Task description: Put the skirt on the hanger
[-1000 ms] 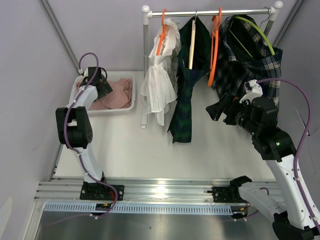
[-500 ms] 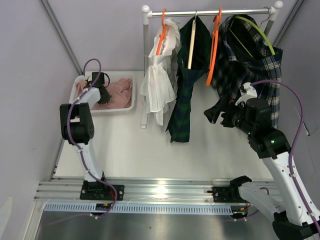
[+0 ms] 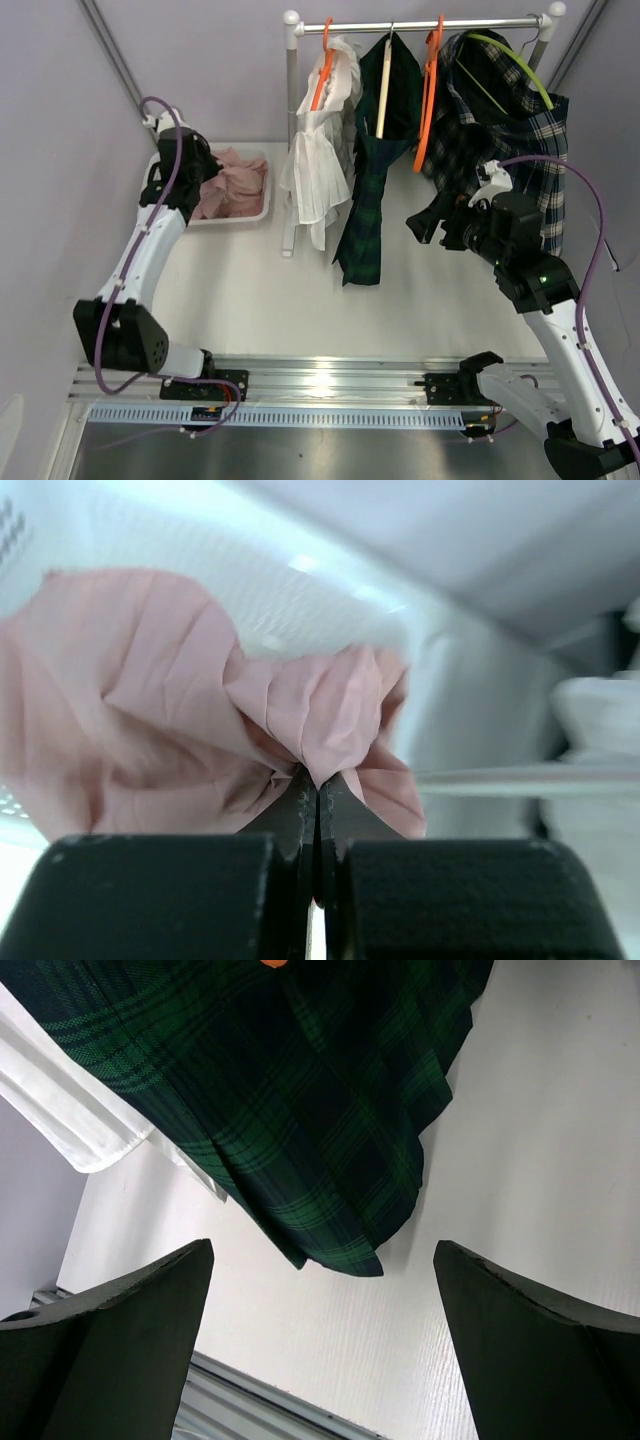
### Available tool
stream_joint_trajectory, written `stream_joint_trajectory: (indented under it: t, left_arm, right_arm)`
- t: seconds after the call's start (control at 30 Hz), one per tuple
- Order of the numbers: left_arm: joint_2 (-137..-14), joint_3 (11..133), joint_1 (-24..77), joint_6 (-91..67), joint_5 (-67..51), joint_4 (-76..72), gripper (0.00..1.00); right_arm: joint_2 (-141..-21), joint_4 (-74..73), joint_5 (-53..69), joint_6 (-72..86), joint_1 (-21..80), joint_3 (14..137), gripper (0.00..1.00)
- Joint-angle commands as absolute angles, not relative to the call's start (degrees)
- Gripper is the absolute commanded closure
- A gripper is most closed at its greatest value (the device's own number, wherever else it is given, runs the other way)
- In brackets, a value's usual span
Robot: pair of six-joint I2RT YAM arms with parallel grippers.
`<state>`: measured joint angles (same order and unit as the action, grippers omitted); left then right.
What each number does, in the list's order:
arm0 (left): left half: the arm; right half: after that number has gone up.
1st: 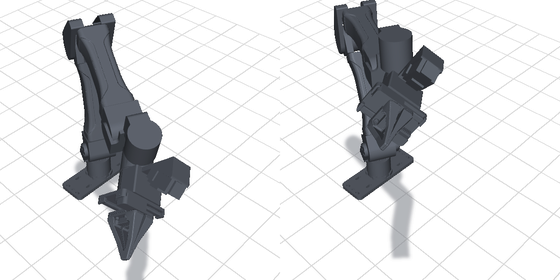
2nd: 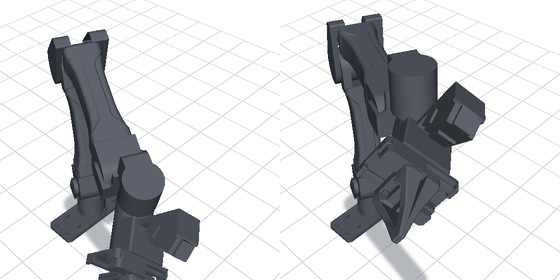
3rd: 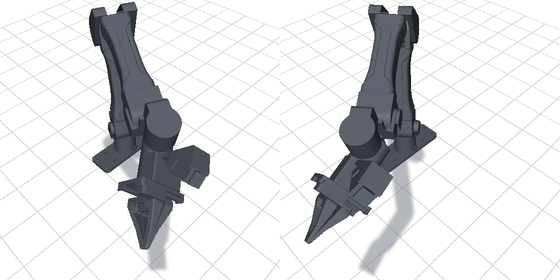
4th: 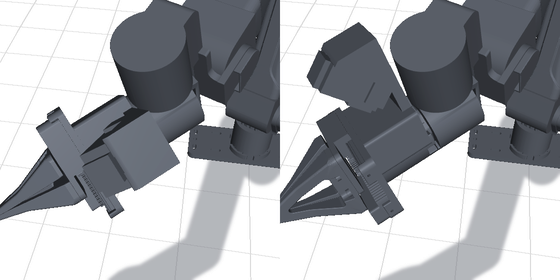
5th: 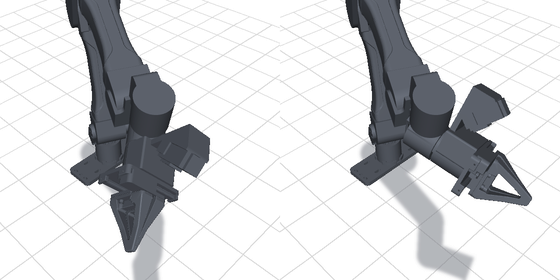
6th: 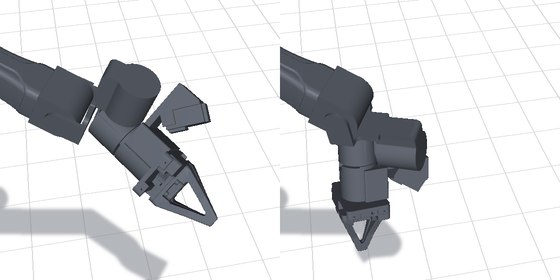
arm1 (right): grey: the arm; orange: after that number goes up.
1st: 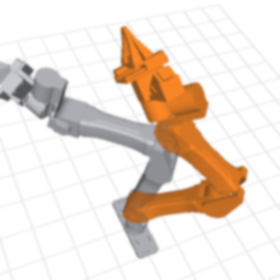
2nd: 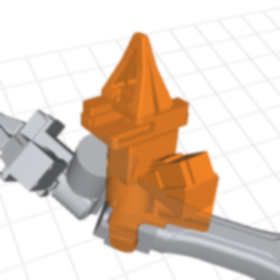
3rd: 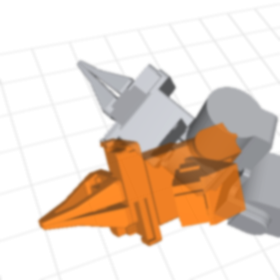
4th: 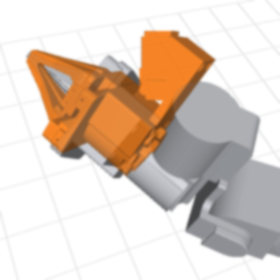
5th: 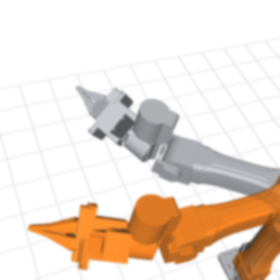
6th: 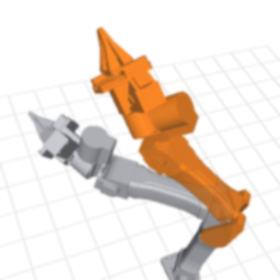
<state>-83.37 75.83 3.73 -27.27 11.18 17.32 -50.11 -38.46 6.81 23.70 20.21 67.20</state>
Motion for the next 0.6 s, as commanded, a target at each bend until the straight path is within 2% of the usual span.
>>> stream_joint_trajectory:
  t: [0.0,0.23,0.57]
  left_arm:
    - [-76.92,77.96,4.13,-26.02,10.81,15.81,1.0]
    - [-64.71,81.03,6.85,-24.26,10.02,20.12,1.0]
    - [-56.17,86.75,13.97,-20.65,5.46,29.26,1.0]
  right_arm:
    - [-50.1,-36.21,7.47,22.15,20.57,70.4,0.01]
    - [-50.71,-35.69,7.21,20.48,20.74,71.89,0.0]
    - [-52.29,-34.72,7.47,18.81,20.83,74.53,0.01]
